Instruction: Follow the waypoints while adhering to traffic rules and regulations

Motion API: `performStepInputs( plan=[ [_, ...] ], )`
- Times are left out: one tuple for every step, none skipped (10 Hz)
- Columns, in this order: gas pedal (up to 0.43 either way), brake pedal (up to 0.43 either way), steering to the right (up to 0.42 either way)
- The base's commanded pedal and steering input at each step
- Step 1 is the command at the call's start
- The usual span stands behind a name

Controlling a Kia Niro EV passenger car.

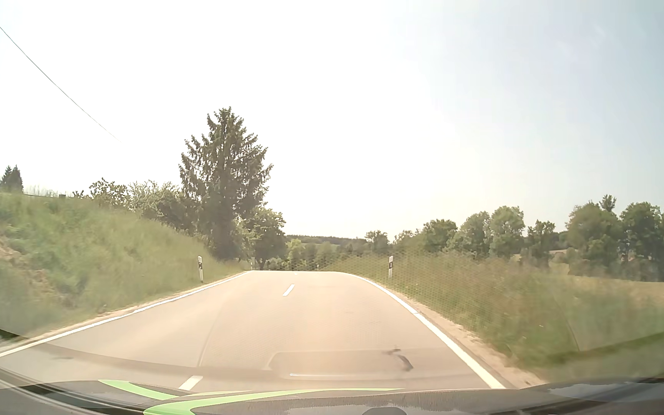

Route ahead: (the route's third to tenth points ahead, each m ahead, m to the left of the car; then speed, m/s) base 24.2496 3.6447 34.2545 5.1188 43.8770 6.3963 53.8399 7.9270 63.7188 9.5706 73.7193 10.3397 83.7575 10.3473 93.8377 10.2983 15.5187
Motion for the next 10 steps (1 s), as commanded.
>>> performStepInputs(
  plan=[
    [0.0, 0.0, -0.024],
    [0.0, 0.0, -0.024],
    [0.0, 0.0, -0.024],
    [0.0, 0.0, -0.024],
    [0.0, 0.0, -0.024],
    [0.0, 0.0, -0.024],
    [0.0, 0.0, -0.025],
    [0.0, 0.0, -0.025],
    [0.0, 0.0, -0.025],
    [0.0, 0.018, -0.025]
  ],
)
